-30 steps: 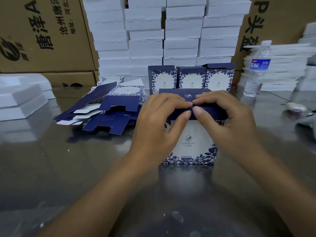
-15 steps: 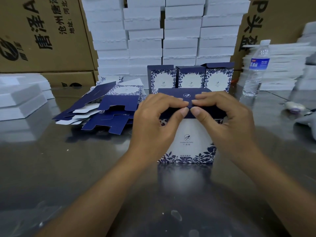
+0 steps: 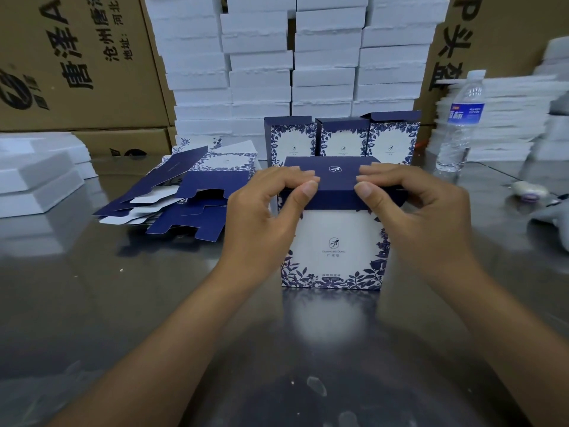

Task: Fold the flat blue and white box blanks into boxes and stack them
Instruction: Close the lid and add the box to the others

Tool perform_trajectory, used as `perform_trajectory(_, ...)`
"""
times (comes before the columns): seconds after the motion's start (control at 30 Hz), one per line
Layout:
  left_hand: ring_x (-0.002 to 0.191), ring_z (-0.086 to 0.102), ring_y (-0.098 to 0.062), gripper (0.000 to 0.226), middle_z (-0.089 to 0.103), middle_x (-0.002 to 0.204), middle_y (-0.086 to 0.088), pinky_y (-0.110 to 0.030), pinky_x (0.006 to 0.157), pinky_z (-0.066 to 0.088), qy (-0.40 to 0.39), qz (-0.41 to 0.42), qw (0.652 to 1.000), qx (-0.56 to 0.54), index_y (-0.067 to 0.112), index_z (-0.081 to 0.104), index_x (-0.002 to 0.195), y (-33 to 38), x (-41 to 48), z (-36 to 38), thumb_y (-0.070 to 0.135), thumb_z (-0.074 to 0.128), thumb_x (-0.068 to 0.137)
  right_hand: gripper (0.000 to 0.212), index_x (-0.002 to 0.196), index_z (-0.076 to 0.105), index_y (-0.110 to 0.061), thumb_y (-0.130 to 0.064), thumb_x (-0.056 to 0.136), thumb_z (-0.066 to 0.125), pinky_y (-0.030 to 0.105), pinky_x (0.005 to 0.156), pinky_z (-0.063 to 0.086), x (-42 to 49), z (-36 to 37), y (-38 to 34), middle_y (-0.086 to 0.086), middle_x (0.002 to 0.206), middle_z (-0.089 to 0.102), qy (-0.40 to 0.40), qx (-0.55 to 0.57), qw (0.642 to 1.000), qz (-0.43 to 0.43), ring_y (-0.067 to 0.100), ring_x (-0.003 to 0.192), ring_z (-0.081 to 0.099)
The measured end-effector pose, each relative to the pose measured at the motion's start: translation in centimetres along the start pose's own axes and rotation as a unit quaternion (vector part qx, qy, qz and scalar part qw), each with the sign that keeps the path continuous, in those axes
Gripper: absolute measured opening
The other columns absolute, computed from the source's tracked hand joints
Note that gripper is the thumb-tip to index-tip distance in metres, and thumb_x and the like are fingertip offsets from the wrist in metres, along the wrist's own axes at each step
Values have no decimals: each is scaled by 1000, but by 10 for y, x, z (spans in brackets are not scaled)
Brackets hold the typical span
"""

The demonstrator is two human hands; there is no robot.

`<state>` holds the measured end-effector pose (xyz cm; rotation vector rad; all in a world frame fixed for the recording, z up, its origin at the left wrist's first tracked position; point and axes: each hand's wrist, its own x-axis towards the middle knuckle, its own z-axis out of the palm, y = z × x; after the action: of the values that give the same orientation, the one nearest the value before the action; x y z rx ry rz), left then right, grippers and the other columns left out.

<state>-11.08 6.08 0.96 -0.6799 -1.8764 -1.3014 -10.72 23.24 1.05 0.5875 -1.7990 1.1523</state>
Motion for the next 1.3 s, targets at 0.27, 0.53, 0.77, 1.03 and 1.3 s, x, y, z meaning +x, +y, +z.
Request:
perform_trajectory(0.27, 101, 61, 3, 10, 67, 99, 15, -22, 97, 45, 19, -76, 996, -48, 21, 67, 95, -7, 1, -2, 17, 59, 91, 8, 86, 65, -34, -27, 84, 66, 18, 88, 48, 2, -2, 9, -18, 94, 65, 9, -11, 1000, 4, -2, 94, 64)
perform_trajectory(0.53, 105, 60, 7, 15, 66, 103, 16, -13, 93, 43, 5, -93, 992, -83, 33, 65, 93, -12, 3, -4, 24, 54, 91, 7, 73, 64, -41, -42, 80, 64, 21, 81, 50, 2, -2, 16, -21, 92, 68, 36, 31, 997, 66, 1, 93, 65)
perform_trajectory(0.77, 108, 60, 4, 15, 66, 107, 14, -18, 98, 43, -3, -87, 993, -82, 33, 65, 96, -13, 3, -6, 30, 53, 88, 8, 77, 69, -43, -46, 80, 63, 25, 81, 51, 1, -3, 20, -25, 90, 69, 62, 48, 993, 87, 4, 91, 66)
perform_trajectory(1.03, 75, 58, -2, 22, 56, 86, 1, -8, 63, 43, 40, -137, 987, -80, 39, 59, 100, -20, -5, 6, 22, 65, 87, 25, 103, 63, -12, -30, 85, 60, 17, 84, 37, -12, 5, 15, -1, 104, 48, 60, -196, 978, -46, 12, 97, 46)
perform_trajectory(1.3, 55, 45, 0, 25, 46, 55, 10, -7, 56, 37, 48, -132, 985, -96, 39, 57, 97, -19, -9, 16, 20, 68, 85, 104, 145, 29, -25, -47, 58, 83, 46, 113, 24, -31, 29, 8, 15, 149, 13, -31, -257, 961, 100, 23, 136, 15)
